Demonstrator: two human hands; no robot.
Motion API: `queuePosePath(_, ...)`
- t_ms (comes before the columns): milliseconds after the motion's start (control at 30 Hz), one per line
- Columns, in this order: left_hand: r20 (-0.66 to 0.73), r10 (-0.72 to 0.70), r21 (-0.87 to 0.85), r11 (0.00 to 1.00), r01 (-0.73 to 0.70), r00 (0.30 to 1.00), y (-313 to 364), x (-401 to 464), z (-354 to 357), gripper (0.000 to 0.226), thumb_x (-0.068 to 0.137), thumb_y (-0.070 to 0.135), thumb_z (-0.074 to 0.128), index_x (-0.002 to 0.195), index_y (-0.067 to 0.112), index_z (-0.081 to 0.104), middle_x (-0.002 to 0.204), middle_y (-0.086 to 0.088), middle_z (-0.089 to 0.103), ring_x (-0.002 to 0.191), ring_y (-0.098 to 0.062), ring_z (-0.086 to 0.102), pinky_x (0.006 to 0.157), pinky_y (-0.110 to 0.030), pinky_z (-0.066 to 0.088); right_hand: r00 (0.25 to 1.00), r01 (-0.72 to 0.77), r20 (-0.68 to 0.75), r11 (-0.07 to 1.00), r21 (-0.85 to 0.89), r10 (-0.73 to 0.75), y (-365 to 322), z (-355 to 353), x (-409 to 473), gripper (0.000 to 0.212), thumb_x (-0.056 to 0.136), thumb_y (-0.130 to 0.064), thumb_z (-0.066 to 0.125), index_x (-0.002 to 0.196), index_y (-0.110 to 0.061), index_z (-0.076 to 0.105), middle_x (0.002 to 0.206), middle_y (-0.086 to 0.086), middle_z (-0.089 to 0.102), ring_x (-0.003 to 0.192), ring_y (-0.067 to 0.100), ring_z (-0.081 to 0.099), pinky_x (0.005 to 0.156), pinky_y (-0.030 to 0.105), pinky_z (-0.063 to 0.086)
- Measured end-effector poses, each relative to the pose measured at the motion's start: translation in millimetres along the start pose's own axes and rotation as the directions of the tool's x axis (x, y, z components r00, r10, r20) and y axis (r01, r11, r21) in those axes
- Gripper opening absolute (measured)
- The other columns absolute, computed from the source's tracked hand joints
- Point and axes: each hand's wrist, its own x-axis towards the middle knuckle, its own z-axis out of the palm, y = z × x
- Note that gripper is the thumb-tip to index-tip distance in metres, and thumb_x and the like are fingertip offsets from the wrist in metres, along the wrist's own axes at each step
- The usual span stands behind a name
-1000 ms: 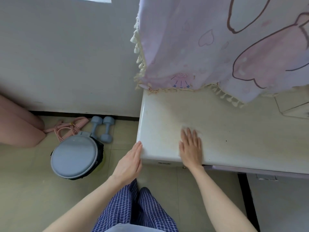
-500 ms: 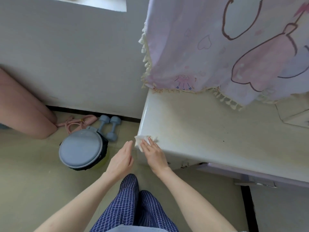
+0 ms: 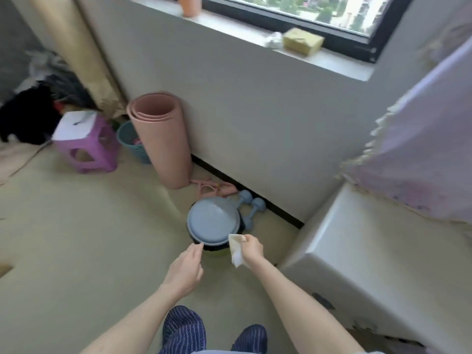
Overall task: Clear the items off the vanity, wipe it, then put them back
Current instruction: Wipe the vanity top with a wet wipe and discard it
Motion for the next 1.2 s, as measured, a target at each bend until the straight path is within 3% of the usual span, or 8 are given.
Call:
queuePosePath(100, 0.003, 0.033, 0.081, 0.996, -0.033, 0.999, -36.3, 4.8, -20.8, 0.056, 0.093, 0.013, 0.036, 0.146, 0.006, 0.019, 0.15, -0.009, 0.028, 0.138, -0.022, 0.026, 0.109, -0.03, 0.024, 0.99, -0.131, 0.068, 0.984, 0.123, 0.123, -18.2, 48.4, 29.5, 0.037, 0.097, -0.021, 0.035, 0.126, -0.009, 0.055, 0.125, 0.015, 0.058, 0.114, 0.034, 0.054, 0.098, 0.04, 0.045)
queuePosePath(333, -0.029, 0.193, 0.132, 0.973, -0.188, 0.981, -128.1, 22.7, -81.6, 0.062, 0.08, 0.02, 0.031, 0.139, 0.005, 0.037, 0.129, -0.014, 0.053, 0.11, -0.032, 0.053, 0.086, -0.037, 0.045, 0.981, -0.191, 0.027, 0.935, 0.298, 0.192, -66.0, 121.4, 39.8, 0.036, 0.099, -0.02, 0.035, 0.126, -0.005, 0.053, 0.122, 0.019, 0.057, 0.107, 0.036, 0.056, 0.09, 0.04, 0.048)
queuePosePath(533, 0.021, 0.26, 0.126, 0.957, -0.26, 0.965, -179.1, 56.7, -108.4, 0.054, 0.083, 0.008, 0.051, 0.136, 0.003, 0.042, 0.128, -0.013, 0.054, 0.115, -0.032, 0.05, 0.09, -0.04, 0.045, 0.955, -0.279, 0.024, 0.869, 0.409, 0.296, -99.5, 154.3, 37.4, 0.035, 0.099, -0.018, 0.035, 0.125, -0.004, 0.053, 0.122, 0.02, 0.056, 0.105, 0.035, 0.057, 0.084, 0.04, 0.048)
queuePosePath(667, 0.066, 0.366, 0.152, 0.916, -0.372, 0.928, -196.5, 104.1, -121.2, 0.047, 0.074, 0.003, 0.062, 0.12, -0.003, 0.056, 0.112, -0.018, 0.062, 0.1, -0.034, 0.06, 0.077, -0.041, 0.052, 0.948, -0.289, 0.028, 0.825, 0.485, 0.316, -129.7, 163.9, 65.0, 0.033, 0.099, -0.015, 0.032, 0.125, -0.002, 0.05, 0.108, 0.015, 0.055, 0.094, 0.03, 0.056, 0.075, 0.035, 0.045)
queuePosePath(767, 0.086, 0.43, 0.194, 0.878, -0.438, 0.899, -205.1, 149.0, -133.7, 0.04, 0.065, 0.004, 0.067, 0.105, -0.002, 0.064, 0.095, -0.014, 0.067, 0.082, -0.031, 0.065, 0.061, -0.034, 0.055, 0.936, -0.313, 0.027, 0.798, 0.515, 0.35, -148.2, 170.9, 100.8, 0.037, 0.096, -0.017, 0.033, 0.128, -0.006, 0.048, 0.113, 0.016, 0.057, 0.102, 0.035, 0.056, 0.09, 0.044, 0.049)
queuePosePath(900, 0.137, 0.533, 0.26, 0.794, -0.549, 0.835, -208.7, 197.0, -150.5, 0.037, 0.066, 0.017, 0.049, 0.096, 0.005, 0.067, 0.085, -0.005, 0.068, 0.071, -0.022, 0.066, 0.052, -0.021, 0.051, 0.91, -0.346, 0.03, 0.72, 0.602, 0.412, -167.6, 178.4, 132.3, 0.036, 0.097, -0.017, 0.033, 0.126, -0.006, 0.05, 0.116, 0.018, 0.056, 0.103, 0.035, 0.057, 0.092, 0.049, 0.049)
queuePosePath(1033, 0.225, 0.599, 0.205, 0.742, -0.639, 0.768, -212.5, 231.4, -152.4, 0.049, 0.054, 0.004, 0.077, 0.102, 0.0, 0.065, 0.093, -0.013, 0.068, 0.078, -0.028, 0.067, 0.055, -0.029, 0.055, 0.874, -0.365, 0.025, 0.621, 0.694, 0.485, -187.9, 184.9, 138.3, 0.038, 0.098, -0.011, 0.03, 0.133, -0.006, 0.044, 0.123, 0.018, 0.054, 0.103, 0.033, 0.055, 0.083, 0.039, 0.048)
queuePosePath(1200, 0.363, 0.683, 0.135, 0.635, -0.761, 0.634, -223.0, 266.5, -148.3, 0.046, 0.083, 0.006, 0.053, 0.128, -0.002, 0.048, 0.121, -0.016, 0.056, 0.109, -0.033, 0.054, 0.084, -0.038, 0.047, 0.827, -0.301, -0.036, 0.495, 0.815, 0.562, -193.3, 207.2, 141.8, 0.038, 0.098, -0.011, 0.03, 0.133, -0.01, 0.044, 0.123, 0.015, 0.055, 0.095, 0.028, 0.053, 0.075, 0.034, 0.046)
